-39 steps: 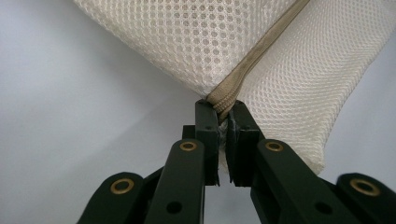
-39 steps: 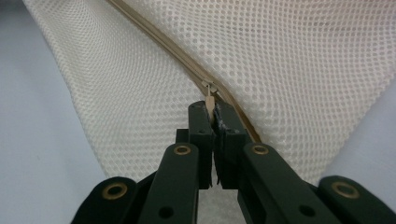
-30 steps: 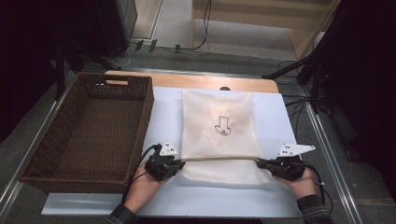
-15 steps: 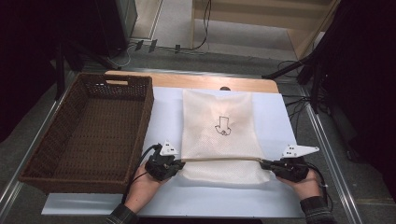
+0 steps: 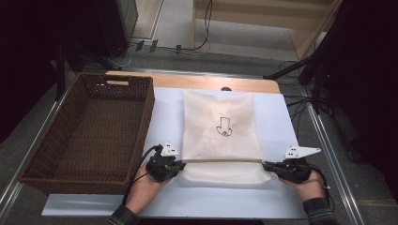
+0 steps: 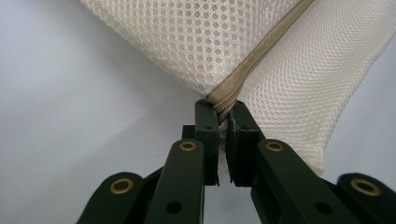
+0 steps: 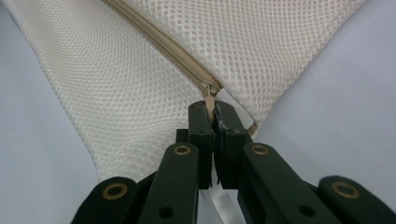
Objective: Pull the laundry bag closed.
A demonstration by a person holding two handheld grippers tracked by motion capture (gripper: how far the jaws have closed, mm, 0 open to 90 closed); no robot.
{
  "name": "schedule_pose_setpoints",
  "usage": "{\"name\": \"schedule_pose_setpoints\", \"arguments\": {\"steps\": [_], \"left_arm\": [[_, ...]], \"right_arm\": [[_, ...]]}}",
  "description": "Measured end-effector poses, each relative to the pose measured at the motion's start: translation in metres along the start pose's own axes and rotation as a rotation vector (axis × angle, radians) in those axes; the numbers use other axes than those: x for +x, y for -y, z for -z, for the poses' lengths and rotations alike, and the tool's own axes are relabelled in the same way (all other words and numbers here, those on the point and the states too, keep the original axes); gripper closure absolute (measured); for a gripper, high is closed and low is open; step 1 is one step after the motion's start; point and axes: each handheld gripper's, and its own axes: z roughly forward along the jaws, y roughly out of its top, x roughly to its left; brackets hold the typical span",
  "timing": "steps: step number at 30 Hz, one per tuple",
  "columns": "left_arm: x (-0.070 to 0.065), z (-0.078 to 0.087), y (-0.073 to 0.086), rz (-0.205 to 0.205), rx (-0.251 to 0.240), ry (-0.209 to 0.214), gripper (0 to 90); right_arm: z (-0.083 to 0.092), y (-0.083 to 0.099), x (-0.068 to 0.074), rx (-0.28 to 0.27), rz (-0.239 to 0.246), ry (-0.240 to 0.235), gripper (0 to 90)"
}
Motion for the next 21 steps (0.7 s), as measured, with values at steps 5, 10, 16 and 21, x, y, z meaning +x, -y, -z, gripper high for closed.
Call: {"name": "schedule_pose_setpoints", "arguments": {"steps": [5, 10, 16, 21], "left_arm": [[0.001, -0.002, 0.001, -0.011, -0.01, 0.004, 66.1], [0.001, 0.0, 0.0, -0.02, -0.057, 0.017, 42.8], [0.0, 0.001, 0.0, -0.038, -0.1, 0.05, 17.3], [-0.002, 0.002, 0.001, -0.053, -0.102, 0.075, 5.3]], "right_arm": [[0.0, -0.001, 0.001, -0.039, -0.01, -0.011, 73.8], [-0.001, -0.002, 0.006, -0.08, -0.017, -0.005, 49.9], [-0.005, -0.004, 0.016, -0.113, -0.054, 0.034, 14.3], [-0.009, -0.004, 0.024, -0.083, -0.038, 0.119, 2.2]]}}
